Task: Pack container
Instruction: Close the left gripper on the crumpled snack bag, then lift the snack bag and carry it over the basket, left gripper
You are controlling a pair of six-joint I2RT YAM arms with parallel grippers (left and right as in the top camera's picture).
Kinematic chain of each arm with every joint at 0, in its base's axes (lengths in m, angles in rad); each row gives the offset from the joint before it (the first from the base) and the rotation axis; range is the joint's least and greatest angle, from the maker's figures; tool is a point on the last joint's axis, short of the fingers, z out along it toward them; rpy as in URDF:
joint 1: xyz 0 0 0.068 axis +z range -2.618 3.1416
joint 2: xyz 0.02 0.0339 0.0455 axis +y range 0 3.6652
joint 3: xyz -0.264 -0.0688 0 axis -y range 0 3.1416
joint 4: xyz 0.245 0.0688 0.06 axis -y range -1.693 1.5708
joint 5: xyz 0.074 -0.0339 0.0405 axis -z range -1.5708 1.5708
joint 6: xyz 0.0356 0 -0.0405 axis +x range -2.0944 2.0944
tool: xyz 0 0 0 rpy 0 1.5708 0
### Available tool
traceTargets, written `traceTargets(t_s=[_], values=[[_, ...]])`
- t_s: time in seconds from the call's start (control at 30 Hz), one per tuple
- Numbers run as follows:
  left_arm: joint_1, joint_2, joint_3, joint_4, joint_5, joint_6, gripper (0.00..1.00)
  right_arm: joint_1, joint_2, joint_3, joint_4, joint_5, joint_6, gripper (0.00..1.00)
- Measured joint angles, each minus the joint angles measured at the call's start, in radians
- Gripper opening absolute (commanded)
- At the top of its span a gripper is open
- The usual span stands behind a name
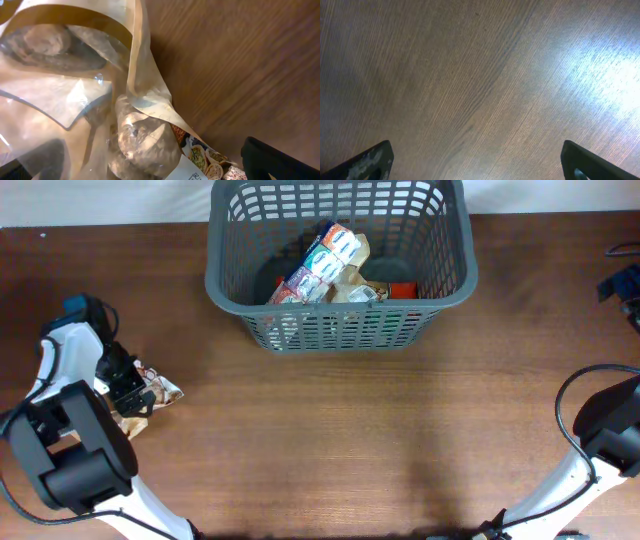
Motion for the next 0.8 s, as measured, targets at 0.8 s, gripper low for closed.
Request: traceTargets(t_s=[0.8], values=[[-0.002,0.000,-0.117,0.069,0.008,0.043,1.00,0.000,0.000,0.000,0.000,0.000,0.000,0.99]])
